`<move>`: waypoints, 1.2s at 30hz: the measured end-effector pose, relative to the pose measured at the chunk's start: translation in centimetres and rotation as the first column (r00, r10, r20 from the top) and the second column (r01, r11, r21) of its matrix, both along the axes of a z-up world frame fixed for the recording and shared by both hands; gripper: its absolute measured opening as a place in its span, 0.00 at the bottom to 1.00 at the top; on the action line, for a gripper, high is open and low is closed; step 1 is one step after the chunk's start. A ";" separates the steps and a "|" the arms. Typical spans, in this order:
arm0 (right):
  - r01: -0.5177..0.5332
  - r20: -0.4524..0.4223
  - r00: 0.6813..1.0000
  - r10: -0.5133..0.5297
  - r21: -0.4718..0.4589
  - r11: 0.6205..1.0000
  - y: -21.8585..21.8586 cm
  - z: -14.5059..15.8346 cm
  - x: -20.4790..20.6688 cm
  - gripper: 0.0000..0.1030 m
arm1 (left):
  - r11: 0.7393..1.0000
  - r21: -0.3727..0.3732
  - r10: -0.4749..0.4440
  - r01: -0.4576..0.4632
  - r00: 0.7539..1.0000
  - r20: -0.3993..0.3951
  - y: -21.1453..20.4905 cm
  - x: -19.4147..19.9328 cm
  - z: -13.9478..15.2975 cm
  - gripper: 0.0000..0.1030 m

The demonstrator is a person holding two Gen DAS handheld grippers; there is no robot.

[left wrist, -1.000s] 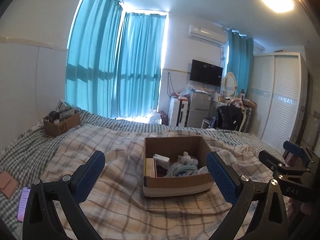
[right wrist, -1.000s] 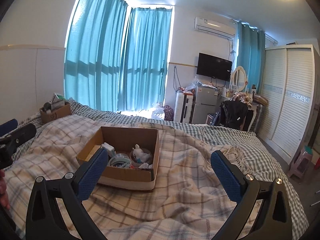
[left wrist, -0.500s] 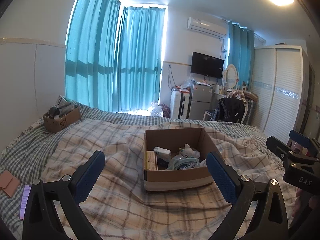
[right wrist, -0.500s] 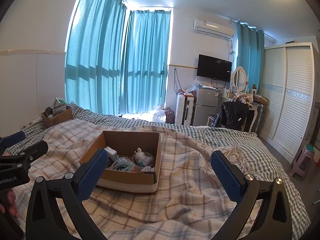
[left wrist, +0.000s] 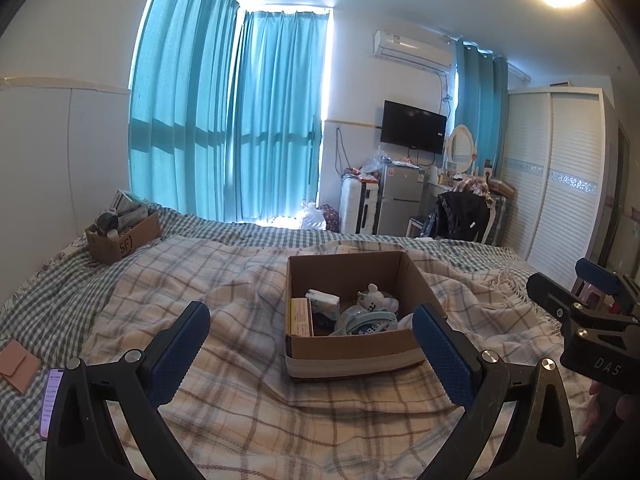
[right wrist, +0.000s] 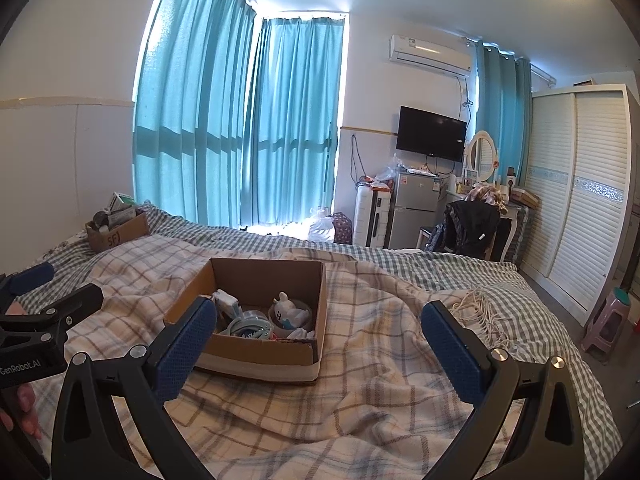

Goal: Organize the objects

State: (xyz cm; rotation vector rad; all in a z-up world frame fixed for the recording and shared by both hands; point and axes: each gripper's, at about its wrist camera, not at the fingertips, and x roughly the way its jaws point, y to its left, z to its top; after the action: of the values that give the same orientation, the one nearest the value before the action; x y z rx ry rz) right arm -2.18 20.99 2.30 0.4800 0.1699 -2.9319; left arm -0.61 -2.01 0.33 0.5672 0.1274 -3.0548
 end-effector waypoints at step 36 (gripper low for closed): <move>0.006 0.015 1.000 -0.006 0.016 1.000 -0.4 -0.3 0.0 1.00 | 1.000 -0.024 -0.002 0.002 1.000 -0.006 0.1 0.2 -0.1 1.00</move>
State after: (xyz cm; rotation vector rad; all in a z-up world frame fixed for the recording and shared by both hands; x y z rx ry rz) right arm -2.19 20.58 2.00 0.5048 0.1904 -2.9339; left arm -0.39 -1.93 0.22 0.5577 0.0909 -3.0562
